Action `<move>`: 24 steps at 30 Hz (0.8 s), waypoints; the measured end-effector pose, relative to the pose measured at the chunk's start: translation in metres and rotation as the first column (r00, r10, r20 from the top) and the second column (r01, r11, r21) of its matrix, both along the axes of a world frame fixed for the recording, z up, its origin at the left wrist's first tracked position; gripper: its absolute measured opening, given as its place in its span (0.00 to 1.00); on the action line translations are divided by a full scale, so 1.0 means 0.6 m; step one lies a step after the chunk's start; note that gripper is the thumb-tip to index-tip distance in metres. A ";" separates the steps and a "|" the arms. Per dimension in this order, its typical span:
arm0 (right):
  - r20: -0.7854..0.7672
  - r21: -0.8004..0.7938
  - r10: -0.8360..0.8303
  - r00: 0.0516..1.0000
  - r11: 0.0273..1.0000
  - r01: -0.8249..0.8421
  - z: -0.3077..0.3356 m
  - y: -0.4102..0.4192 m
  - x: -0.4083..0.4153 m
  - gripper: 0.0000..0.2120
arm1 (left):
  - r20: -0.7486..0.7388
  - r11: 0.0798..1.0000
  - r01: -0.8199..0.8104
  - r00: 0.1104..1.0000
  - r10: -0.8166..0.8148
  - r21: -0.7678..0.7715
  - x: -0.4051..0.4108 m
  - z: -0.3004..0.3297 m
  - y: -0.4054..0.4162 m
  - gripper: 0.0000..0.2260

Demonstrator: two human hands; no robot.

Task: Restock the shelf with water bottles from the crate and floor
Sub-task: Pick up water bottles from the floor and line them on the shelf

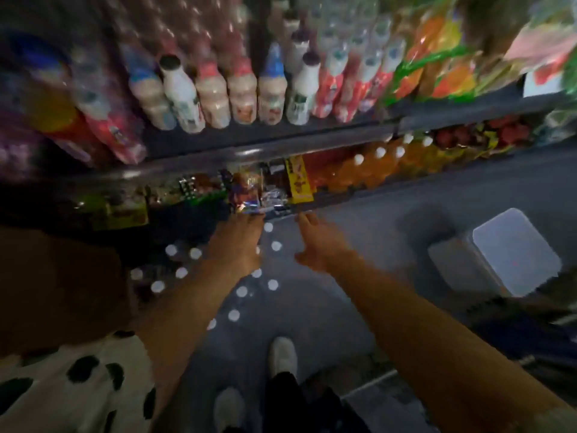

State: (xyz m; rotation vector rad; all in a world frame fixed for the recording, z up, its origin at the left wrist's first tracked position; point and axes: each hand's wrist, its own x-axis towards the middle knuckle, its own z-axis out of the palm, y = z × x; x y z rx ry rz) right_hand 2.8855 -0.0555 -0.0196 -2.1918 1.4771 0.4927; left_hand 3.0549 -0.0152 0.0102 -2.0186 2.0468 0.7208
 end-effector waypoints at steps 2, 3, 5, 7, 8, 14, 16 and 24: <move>0.000 0.028 -0.013 1.000 1.000 0.013 -0.095 -0.004 0.003 0.38 | -0.007 1.000 0.003 1.000 -0.003 0.028 0.005 -0.084 -0.008 0.23; -0.004 0.031 -0.013 1.000 0.999 0.013 -0.139 -0.006 0.007 0.36 | -0.002 0.999 0.009 1.000 -0.009 0.054 0.008 -0.124 -0.012 0.27; -0.015 0.046 -0.006 1.000 0.999 0.007 -0.221 -0.009 0.018 0.34 | 0.003 0.993 0.001 1.000 -0.002 0.118 0.011 -0.198 -0.020 0.32; -0.024 0.073 -0.003 1.000 0.997 0.005 -0.295 -0.014 0.032 0.34 | 0.008 0.989 -0.010 1.000 0.009 0.147 0.012 -0.266 -0.025 0.34; -0.025 0.079 0.001 1.000 0.997 0.001 -0.330 -0.016 0.040 0.34 | 0.007 0.988 -0.019 1.000 0.018 0.151 0.013 -0.297 -0.027 0.35; -0.058 0.092 0.056 0.997 0.994 -0.051 -0.476 -0.034 0.084 0.30 | -0.038 0.990 -0.064 0.997 0.070 0.129 0.018 -0.417 -0.035 0.32; -0.069 0.056 0.074 0.995 0.996 -0.070 -0.497 -0.037 0.090 0.27 | -0.045 0.990 -0.088 0.995 0.093 0.113 0.022 -0.439 -0.035 0.31; -0.052 0.004 0.140 0.989 0.990 -0.140 -0.426 -0.042 0.087 0.19 | -0.095 0.989 -0.107 0.989 0.117 0.107 0.036 -0.401 -0.027 0.31</move>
